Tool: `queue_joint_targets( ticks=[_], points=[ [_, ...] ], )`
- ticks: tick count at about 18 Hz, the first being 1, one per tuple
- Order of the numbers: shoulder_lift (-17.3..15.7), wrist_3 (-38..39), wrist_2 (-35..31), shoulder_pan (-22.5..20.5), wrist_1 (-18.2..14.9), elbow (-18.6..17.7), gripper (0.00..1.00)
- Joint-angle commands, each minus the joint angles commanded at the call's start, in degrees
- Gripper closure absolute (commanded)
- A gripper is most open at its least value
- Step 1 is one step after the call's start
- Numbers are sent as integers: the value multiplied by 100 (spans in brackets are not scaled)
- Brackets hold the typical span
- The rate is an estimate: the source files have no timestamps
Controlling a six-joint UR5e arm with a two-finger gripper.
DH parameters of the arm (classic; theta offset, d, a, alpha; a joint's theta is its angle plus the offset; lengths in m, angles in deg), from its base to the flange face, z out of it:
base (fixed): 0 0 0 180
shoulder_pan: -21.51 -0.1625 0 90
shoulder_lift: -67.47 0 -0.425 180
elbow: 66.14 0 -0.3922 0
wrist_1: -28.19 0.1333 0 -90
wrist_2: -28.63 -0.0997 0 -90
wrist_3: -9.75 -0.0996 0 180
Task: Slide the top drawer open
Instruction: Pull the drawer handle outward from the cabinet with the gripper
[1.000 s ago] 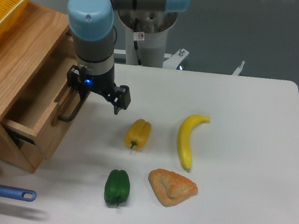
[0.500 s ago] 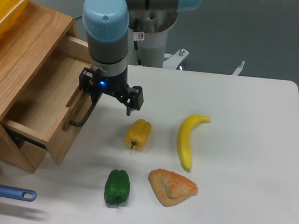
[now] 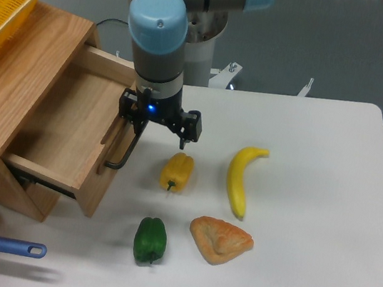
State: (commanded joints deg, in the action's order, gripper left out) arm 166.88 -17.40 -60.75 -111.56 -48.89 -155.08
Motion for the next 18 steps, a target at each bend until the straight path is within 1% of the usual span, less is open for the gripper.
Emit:
queue_joint_targets(
  ticks=[14, 18],
  points=[
    [44, -26, -123, -105, 26, 9, 0],
    [70, -246, -123, -167, 18, 18, 0]
  ],
)
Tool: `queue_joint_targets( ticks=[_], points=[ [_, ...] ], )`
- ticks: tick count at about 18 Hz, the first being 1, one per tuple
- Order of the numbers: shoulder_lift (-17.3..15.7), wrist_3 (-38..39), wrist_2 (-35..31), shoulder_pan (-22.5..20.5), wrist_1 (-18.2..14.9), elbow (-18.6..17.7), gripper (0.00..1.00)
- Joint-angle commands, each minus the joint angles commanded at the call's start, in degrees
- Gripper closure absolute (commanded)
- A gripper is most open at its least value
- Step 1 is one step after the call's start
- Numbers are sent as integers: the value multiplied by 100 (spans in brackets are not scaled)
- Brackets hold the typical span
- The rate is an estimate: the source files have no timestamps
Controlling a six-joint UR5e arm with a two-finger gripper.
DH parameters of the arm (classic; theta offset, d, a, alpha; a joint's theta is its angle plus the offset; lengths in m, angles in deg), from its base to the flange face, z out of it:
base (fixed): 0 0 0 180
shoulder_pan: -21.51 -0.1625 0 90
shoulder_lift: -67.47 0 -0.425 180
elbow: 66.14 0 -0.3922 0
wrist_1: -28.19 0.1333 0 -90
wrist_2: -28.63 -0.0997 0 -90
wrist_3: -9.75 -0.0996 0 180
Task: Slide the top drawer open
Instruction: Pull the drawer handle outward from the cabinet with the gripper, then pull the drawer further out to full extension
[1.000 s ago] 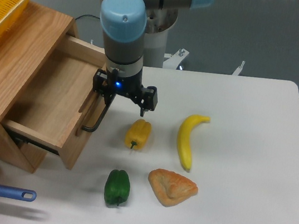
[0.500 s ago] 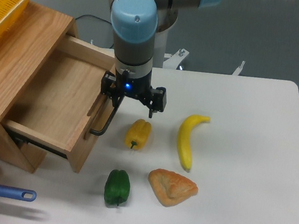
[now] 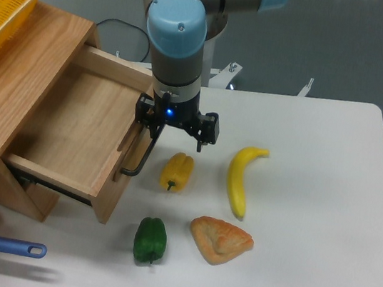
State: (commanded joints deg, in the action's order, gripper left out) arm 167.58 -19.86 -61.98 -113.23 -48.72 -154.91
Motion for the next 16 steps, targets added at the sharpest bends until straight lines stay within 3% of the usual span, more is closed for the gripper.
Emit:
queue_joint_targets(
  ticks=[16],
  points=[
    [53, -141, -61, -176, 18, 70, 0]
  ],
)
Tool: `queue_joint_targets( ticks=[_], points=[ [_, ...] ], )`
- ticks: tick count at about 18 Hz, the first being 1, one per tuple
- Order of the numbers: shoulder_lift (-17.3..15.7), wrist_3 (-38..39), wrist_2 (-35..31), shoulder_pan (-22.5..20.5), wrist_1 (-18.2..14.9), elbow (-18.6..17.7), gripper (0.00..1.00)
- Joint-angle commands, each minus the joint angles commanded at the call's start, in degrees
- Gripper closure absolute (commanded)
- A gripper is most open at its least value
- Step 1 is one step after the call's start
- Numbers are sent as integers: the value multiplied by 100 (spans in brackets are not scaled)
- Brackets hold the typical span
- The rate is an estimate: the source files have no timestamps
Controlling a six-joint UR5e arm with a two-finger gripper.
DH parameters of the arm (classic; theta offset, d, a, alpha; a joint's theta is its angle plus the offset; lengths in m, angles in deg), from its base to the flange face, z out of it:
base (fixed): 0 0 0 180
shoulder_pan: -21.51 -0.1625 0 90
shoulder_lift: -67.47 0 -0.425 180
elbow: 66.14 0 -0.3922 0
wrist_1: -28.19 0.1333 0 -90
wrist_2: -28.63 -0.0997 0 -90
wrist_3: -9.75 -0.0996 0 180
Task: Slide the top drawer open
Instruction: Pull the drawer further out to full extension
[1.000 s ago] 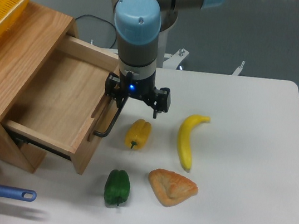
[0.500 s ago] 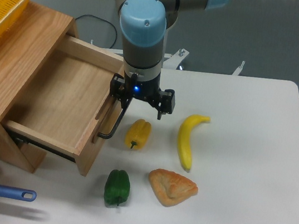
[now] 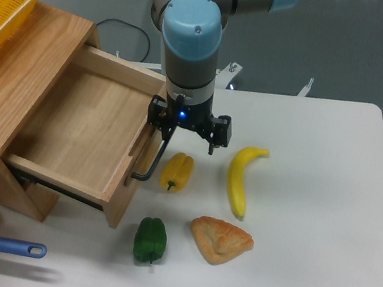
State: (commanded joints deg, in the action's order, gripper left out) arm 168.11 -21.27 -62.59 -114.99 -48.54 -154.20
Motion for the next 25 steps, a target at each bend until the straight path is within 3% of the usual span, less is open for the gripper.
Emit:
queue_joint_targets(
  ticks=[25],
  points=[
    [-79, -88, 105, -150, -44, 35, 0]
  ],
)
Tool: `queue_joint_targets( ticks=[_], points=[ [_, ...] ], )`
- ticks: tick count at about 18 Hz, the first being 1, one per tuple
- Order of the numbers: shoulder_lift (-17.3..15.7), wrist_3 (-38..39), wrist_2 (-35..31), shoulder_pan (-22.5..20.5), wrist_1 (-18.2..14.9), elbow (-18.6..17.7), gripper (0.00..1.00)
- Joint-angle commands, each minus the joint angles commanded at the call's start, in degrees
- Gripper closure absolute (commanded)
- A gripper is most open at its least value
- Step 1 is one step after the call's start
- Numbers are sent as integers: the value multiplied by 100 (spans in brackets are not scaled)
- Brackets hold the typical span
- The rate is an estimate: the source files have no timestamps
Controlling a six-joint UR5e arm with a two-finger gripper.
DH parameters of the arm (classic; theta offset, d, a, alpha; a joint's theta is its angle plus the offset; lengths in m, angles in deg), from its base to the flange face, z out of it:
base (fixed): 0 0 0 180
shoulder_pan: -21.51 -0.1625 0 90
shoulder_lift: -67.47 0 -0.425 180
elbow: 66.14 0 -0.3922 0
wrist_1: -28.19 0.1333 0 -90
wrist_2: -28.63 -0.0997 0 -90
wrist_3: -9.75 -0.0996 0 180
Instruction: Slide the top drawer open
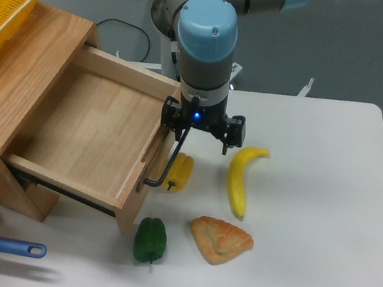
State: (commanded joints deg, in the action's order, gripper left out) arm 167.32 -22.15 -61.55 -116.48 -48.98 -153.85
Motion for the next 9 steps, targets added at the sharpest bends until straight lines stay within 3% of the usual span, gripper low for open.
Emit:
queue_joint_targets(
  ticks=[9],
  points=[
    [-255, -26, 246, -219, -9, 97, 0]
  ],
)
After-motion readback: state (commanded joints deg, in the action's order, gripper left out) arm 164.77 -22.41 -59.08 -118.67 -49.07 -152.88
